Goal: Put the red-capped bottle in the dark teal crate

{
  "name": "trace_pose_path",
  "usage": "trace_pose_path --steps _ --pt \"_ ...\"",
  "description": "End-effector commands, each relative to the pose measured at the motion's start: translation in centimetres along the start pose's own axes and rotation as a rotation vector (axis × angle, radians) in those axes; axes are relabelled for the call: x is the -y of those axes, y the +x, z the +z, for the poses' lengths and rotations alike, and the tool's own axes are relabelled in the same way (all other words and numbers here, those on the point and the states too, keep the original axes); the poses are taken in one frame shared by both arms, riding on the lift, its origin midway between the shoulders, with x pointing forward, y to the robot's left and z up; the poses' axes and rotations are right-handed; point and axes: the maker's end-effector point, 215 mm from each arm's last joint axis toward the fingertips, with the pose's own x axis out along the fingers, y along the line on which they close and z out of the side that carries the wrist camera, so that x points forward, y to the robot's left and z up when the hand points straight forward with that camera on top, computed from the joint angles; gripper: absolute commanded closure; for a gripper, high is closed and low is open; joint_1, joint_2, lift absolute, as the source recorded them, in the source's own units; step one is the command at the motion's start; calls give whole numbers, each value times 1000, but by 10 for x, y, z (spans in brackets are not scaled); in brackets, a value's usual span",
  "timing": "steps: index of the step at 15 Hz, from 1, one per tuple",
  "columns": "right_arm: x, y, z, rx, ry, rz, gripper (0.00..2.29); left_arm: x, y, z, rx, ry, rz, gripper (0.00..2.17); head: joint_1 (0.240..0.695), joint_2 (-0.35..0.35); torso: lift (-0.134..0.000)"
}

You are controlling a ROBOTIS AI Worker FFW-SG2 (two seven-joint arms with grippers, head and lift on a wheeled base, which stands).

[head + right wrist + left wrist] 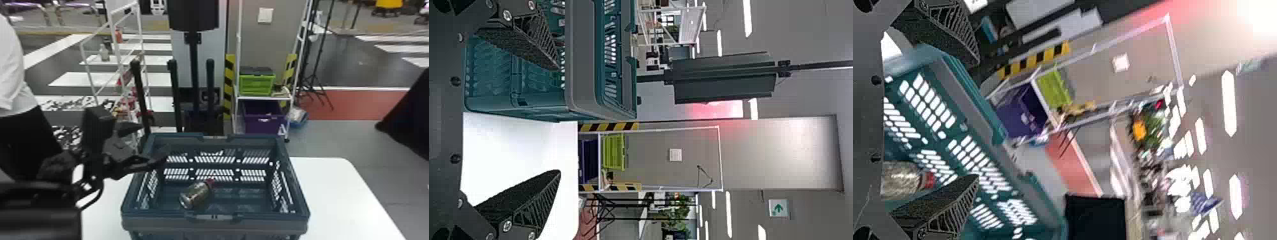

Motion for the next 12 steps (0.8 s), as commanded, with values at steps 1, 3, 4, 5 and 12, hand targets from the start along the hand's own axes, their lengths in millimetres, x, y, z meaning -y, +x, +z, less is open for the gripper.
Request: trace_pose_path --steps 1,3,4,5,12 --pt "-1 1 2 5 -1 5 151 -2 -42 -6 40 -57 71 87 499 0 0" --pt "-1 3 3 6 -2 8 151 -2 -73 -21 50 -109 130 90 499 0 0" --pt "-1 4 3 6 -3 10 151 -4 -86 -36 38 -141 180 97 499 0 0" --pt "-2 5 4 7 -5 16 151 -5 -99 -50 40 -171 231 97 499 0 0" --pt "-11 10 14 23 -6 36 151 40 -192 -91 233 -148 480 97 499 0 0"
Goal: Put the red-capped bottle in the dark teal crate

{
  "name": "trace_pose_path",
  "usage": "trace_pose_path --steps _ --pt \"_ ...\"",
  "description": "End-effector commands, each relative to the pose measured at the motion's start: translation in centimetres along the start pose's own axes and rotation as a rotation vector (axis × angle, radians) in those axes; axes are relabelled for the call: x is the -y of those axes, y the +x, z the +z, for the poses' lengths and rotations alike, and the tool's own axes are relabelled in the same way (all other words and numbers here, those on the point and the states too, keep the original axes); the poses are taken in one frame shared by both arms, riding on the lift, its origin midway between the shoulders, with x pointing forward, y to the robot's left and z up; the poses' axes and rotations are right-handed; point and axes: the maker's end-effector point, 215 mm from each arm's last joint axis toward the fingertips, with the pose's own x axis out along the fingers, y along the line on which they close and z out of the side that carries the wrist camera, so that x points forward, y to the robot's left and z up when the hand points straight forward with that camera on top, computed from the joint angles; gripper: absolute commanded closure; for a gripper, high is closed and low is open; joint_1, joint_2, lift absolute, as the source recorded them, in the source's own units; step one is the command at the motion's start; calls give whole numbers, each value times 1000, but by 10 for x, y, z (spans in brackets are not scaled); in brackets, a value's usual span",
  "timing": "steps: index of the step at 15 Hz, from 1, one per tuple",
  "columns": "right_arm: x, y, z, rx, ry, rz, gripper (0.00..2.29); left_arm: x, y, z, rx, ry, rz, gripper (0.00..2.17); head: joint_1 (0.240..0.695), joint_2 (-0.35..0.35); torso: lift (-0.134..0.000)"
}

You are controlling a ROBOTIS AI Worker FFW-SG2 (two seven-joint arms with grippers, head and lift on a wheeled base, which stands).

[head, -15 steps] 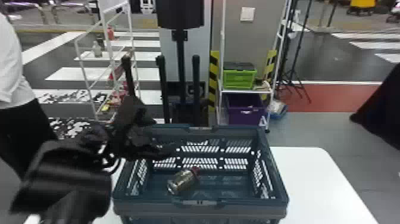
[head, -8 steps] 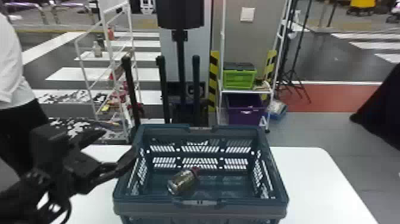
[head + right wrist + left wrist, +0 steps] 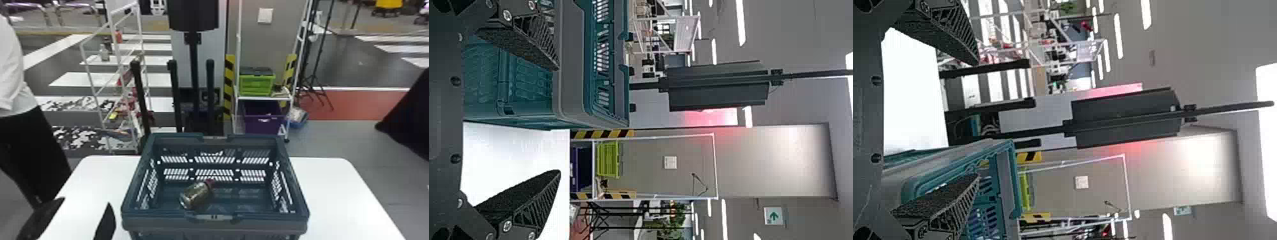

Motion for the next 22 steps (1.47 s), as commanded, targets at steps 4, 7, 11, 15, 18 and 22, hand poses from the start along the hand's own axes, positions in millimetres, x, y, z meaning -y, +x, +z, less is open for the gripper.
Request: trace_pose_path --steps 4,7,11,15,18,22 --pt "-8 5 -6 -23 -1 19 151 53 -65 -37 -27 -29 8 97 499 0 0" --pt "-14 6 -9 -33 -3 31 151 70 -79 -60 -79 -45 14 93 499 0 0" --pt "-16 8 -15 -44 2 27 151 69 -84 -62 -93 -51 51 90 499 0 0" --pt "-18 8 -14 -42 7 29 151 70 -84 -57 -83 -58 61 87 499 0 0" --pt "-18 8 -14 -40 5 30 151 71 -84 -58 -84 -66 70 87 499 0 0" --pt "-18 7 -12 -36 6 30 151 67 -85 -58 -85 -69 90 87 499 0 0"
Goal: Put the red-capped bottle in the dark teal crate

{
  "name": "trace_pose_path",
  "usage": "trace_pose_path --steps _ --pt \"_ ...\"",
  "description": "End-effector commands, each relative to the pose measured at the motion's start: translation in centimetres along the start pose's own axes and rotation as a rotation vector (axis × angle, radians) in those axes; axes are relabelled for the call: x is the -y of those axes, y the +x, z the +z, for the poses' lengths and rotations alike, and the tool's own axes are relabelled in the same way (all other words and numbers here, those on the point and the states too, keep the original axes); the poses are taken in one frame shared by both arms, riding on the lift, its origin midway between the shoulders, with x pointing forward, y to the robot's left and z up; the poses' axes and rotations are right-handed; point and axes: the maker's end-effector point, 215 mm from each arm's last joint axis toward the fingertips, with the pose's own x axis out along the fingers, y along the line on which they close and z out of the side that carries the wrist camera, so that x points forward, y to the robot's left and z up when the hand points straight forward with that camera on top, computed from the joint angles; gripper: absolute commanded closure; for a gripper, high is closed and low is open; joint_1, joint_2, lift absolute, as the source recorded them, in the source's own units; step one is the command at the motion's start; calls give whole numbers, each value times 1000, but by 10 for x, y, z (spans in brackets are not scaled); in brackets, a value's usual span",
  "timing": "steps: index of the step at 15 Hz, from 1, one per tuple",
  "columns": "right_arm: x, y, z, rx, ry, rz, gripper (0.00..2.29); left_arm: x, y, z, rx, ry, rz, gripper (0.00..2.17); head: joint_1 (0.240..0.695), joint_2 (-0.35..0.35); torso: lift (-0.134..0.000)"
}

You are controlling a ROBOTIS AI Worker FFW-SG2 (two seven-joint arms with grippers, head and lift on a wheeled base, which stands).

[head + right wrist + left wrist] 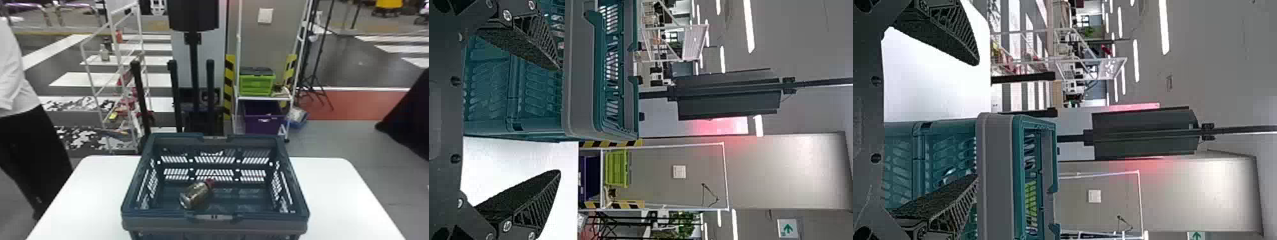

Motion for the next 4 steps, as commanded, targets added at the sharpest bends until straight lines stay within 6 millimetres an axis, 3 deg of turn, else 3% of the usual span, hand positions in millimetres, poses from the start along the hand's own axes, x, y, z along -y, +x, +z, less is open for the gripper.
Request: trace_pose_path --steps 1,4 --pt "0 -1 0 -1 -1 0 151 0 0 0 0 -4 3 87 499 0 0" --pt "0 -1 -1 -3 0 0 151 2 0 -4 -7 -4 -1 87 499 0 0"
